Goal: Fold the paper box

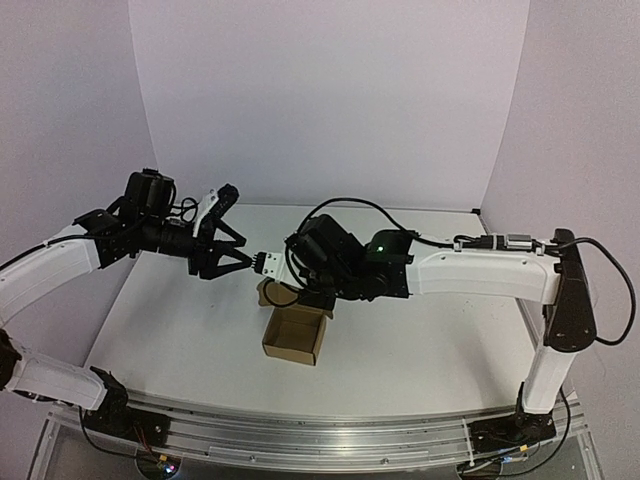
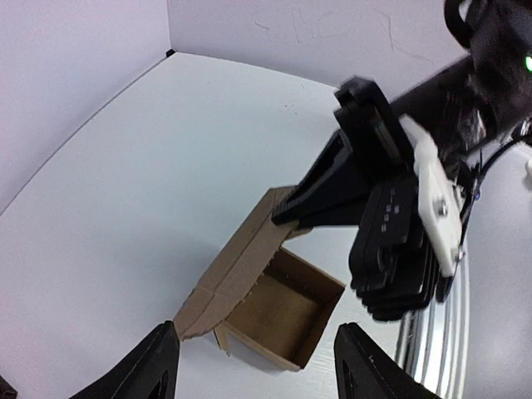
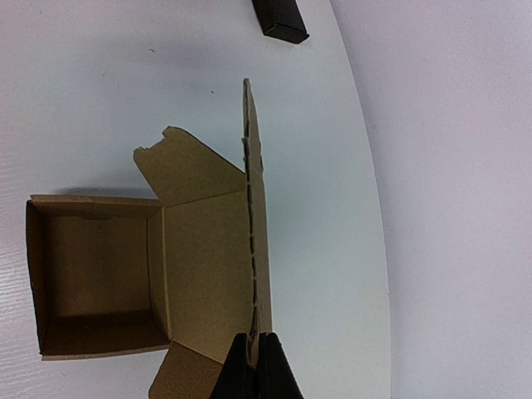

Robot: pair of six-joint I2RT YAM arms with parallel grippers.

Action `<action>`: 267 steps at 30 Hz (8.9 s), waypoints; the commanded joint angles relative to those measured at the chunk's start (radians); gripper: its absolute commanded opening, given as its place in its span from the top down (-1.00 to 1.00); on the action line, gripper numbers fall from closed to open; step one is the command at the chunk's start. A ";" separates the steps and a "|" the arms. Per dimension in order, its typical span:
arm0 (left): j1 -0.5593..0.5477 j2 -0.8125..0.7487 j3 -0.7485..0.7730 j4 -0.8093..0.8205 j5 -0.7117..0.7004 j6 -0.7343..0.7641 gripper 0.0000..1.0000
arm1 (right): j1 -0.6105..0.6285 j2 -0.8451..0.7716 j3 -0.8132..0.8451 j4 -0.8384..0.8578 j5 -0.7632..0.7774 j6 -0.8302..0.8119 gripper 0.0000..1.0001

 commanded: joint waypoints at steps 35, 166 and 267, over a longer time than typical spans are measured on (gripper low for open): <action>-0.121 0.230 -0.064 0.477 -0.188 0.553 0.18 | 0.001 -0.163 -0.207 0.279 -0.051 0.012 0.96; -0.179 0.018 -0.324 0.390 -0.023 1.015 1.00 | -0.266 0.037 -0.123 0.128 -0.803 1.730 -0.51; -0.048 0.563 0.300 -0.353 0.135 -0.507 -0.75 | -0.176 -0.143 -0.511 0.518 -0.642 2.404 -0.58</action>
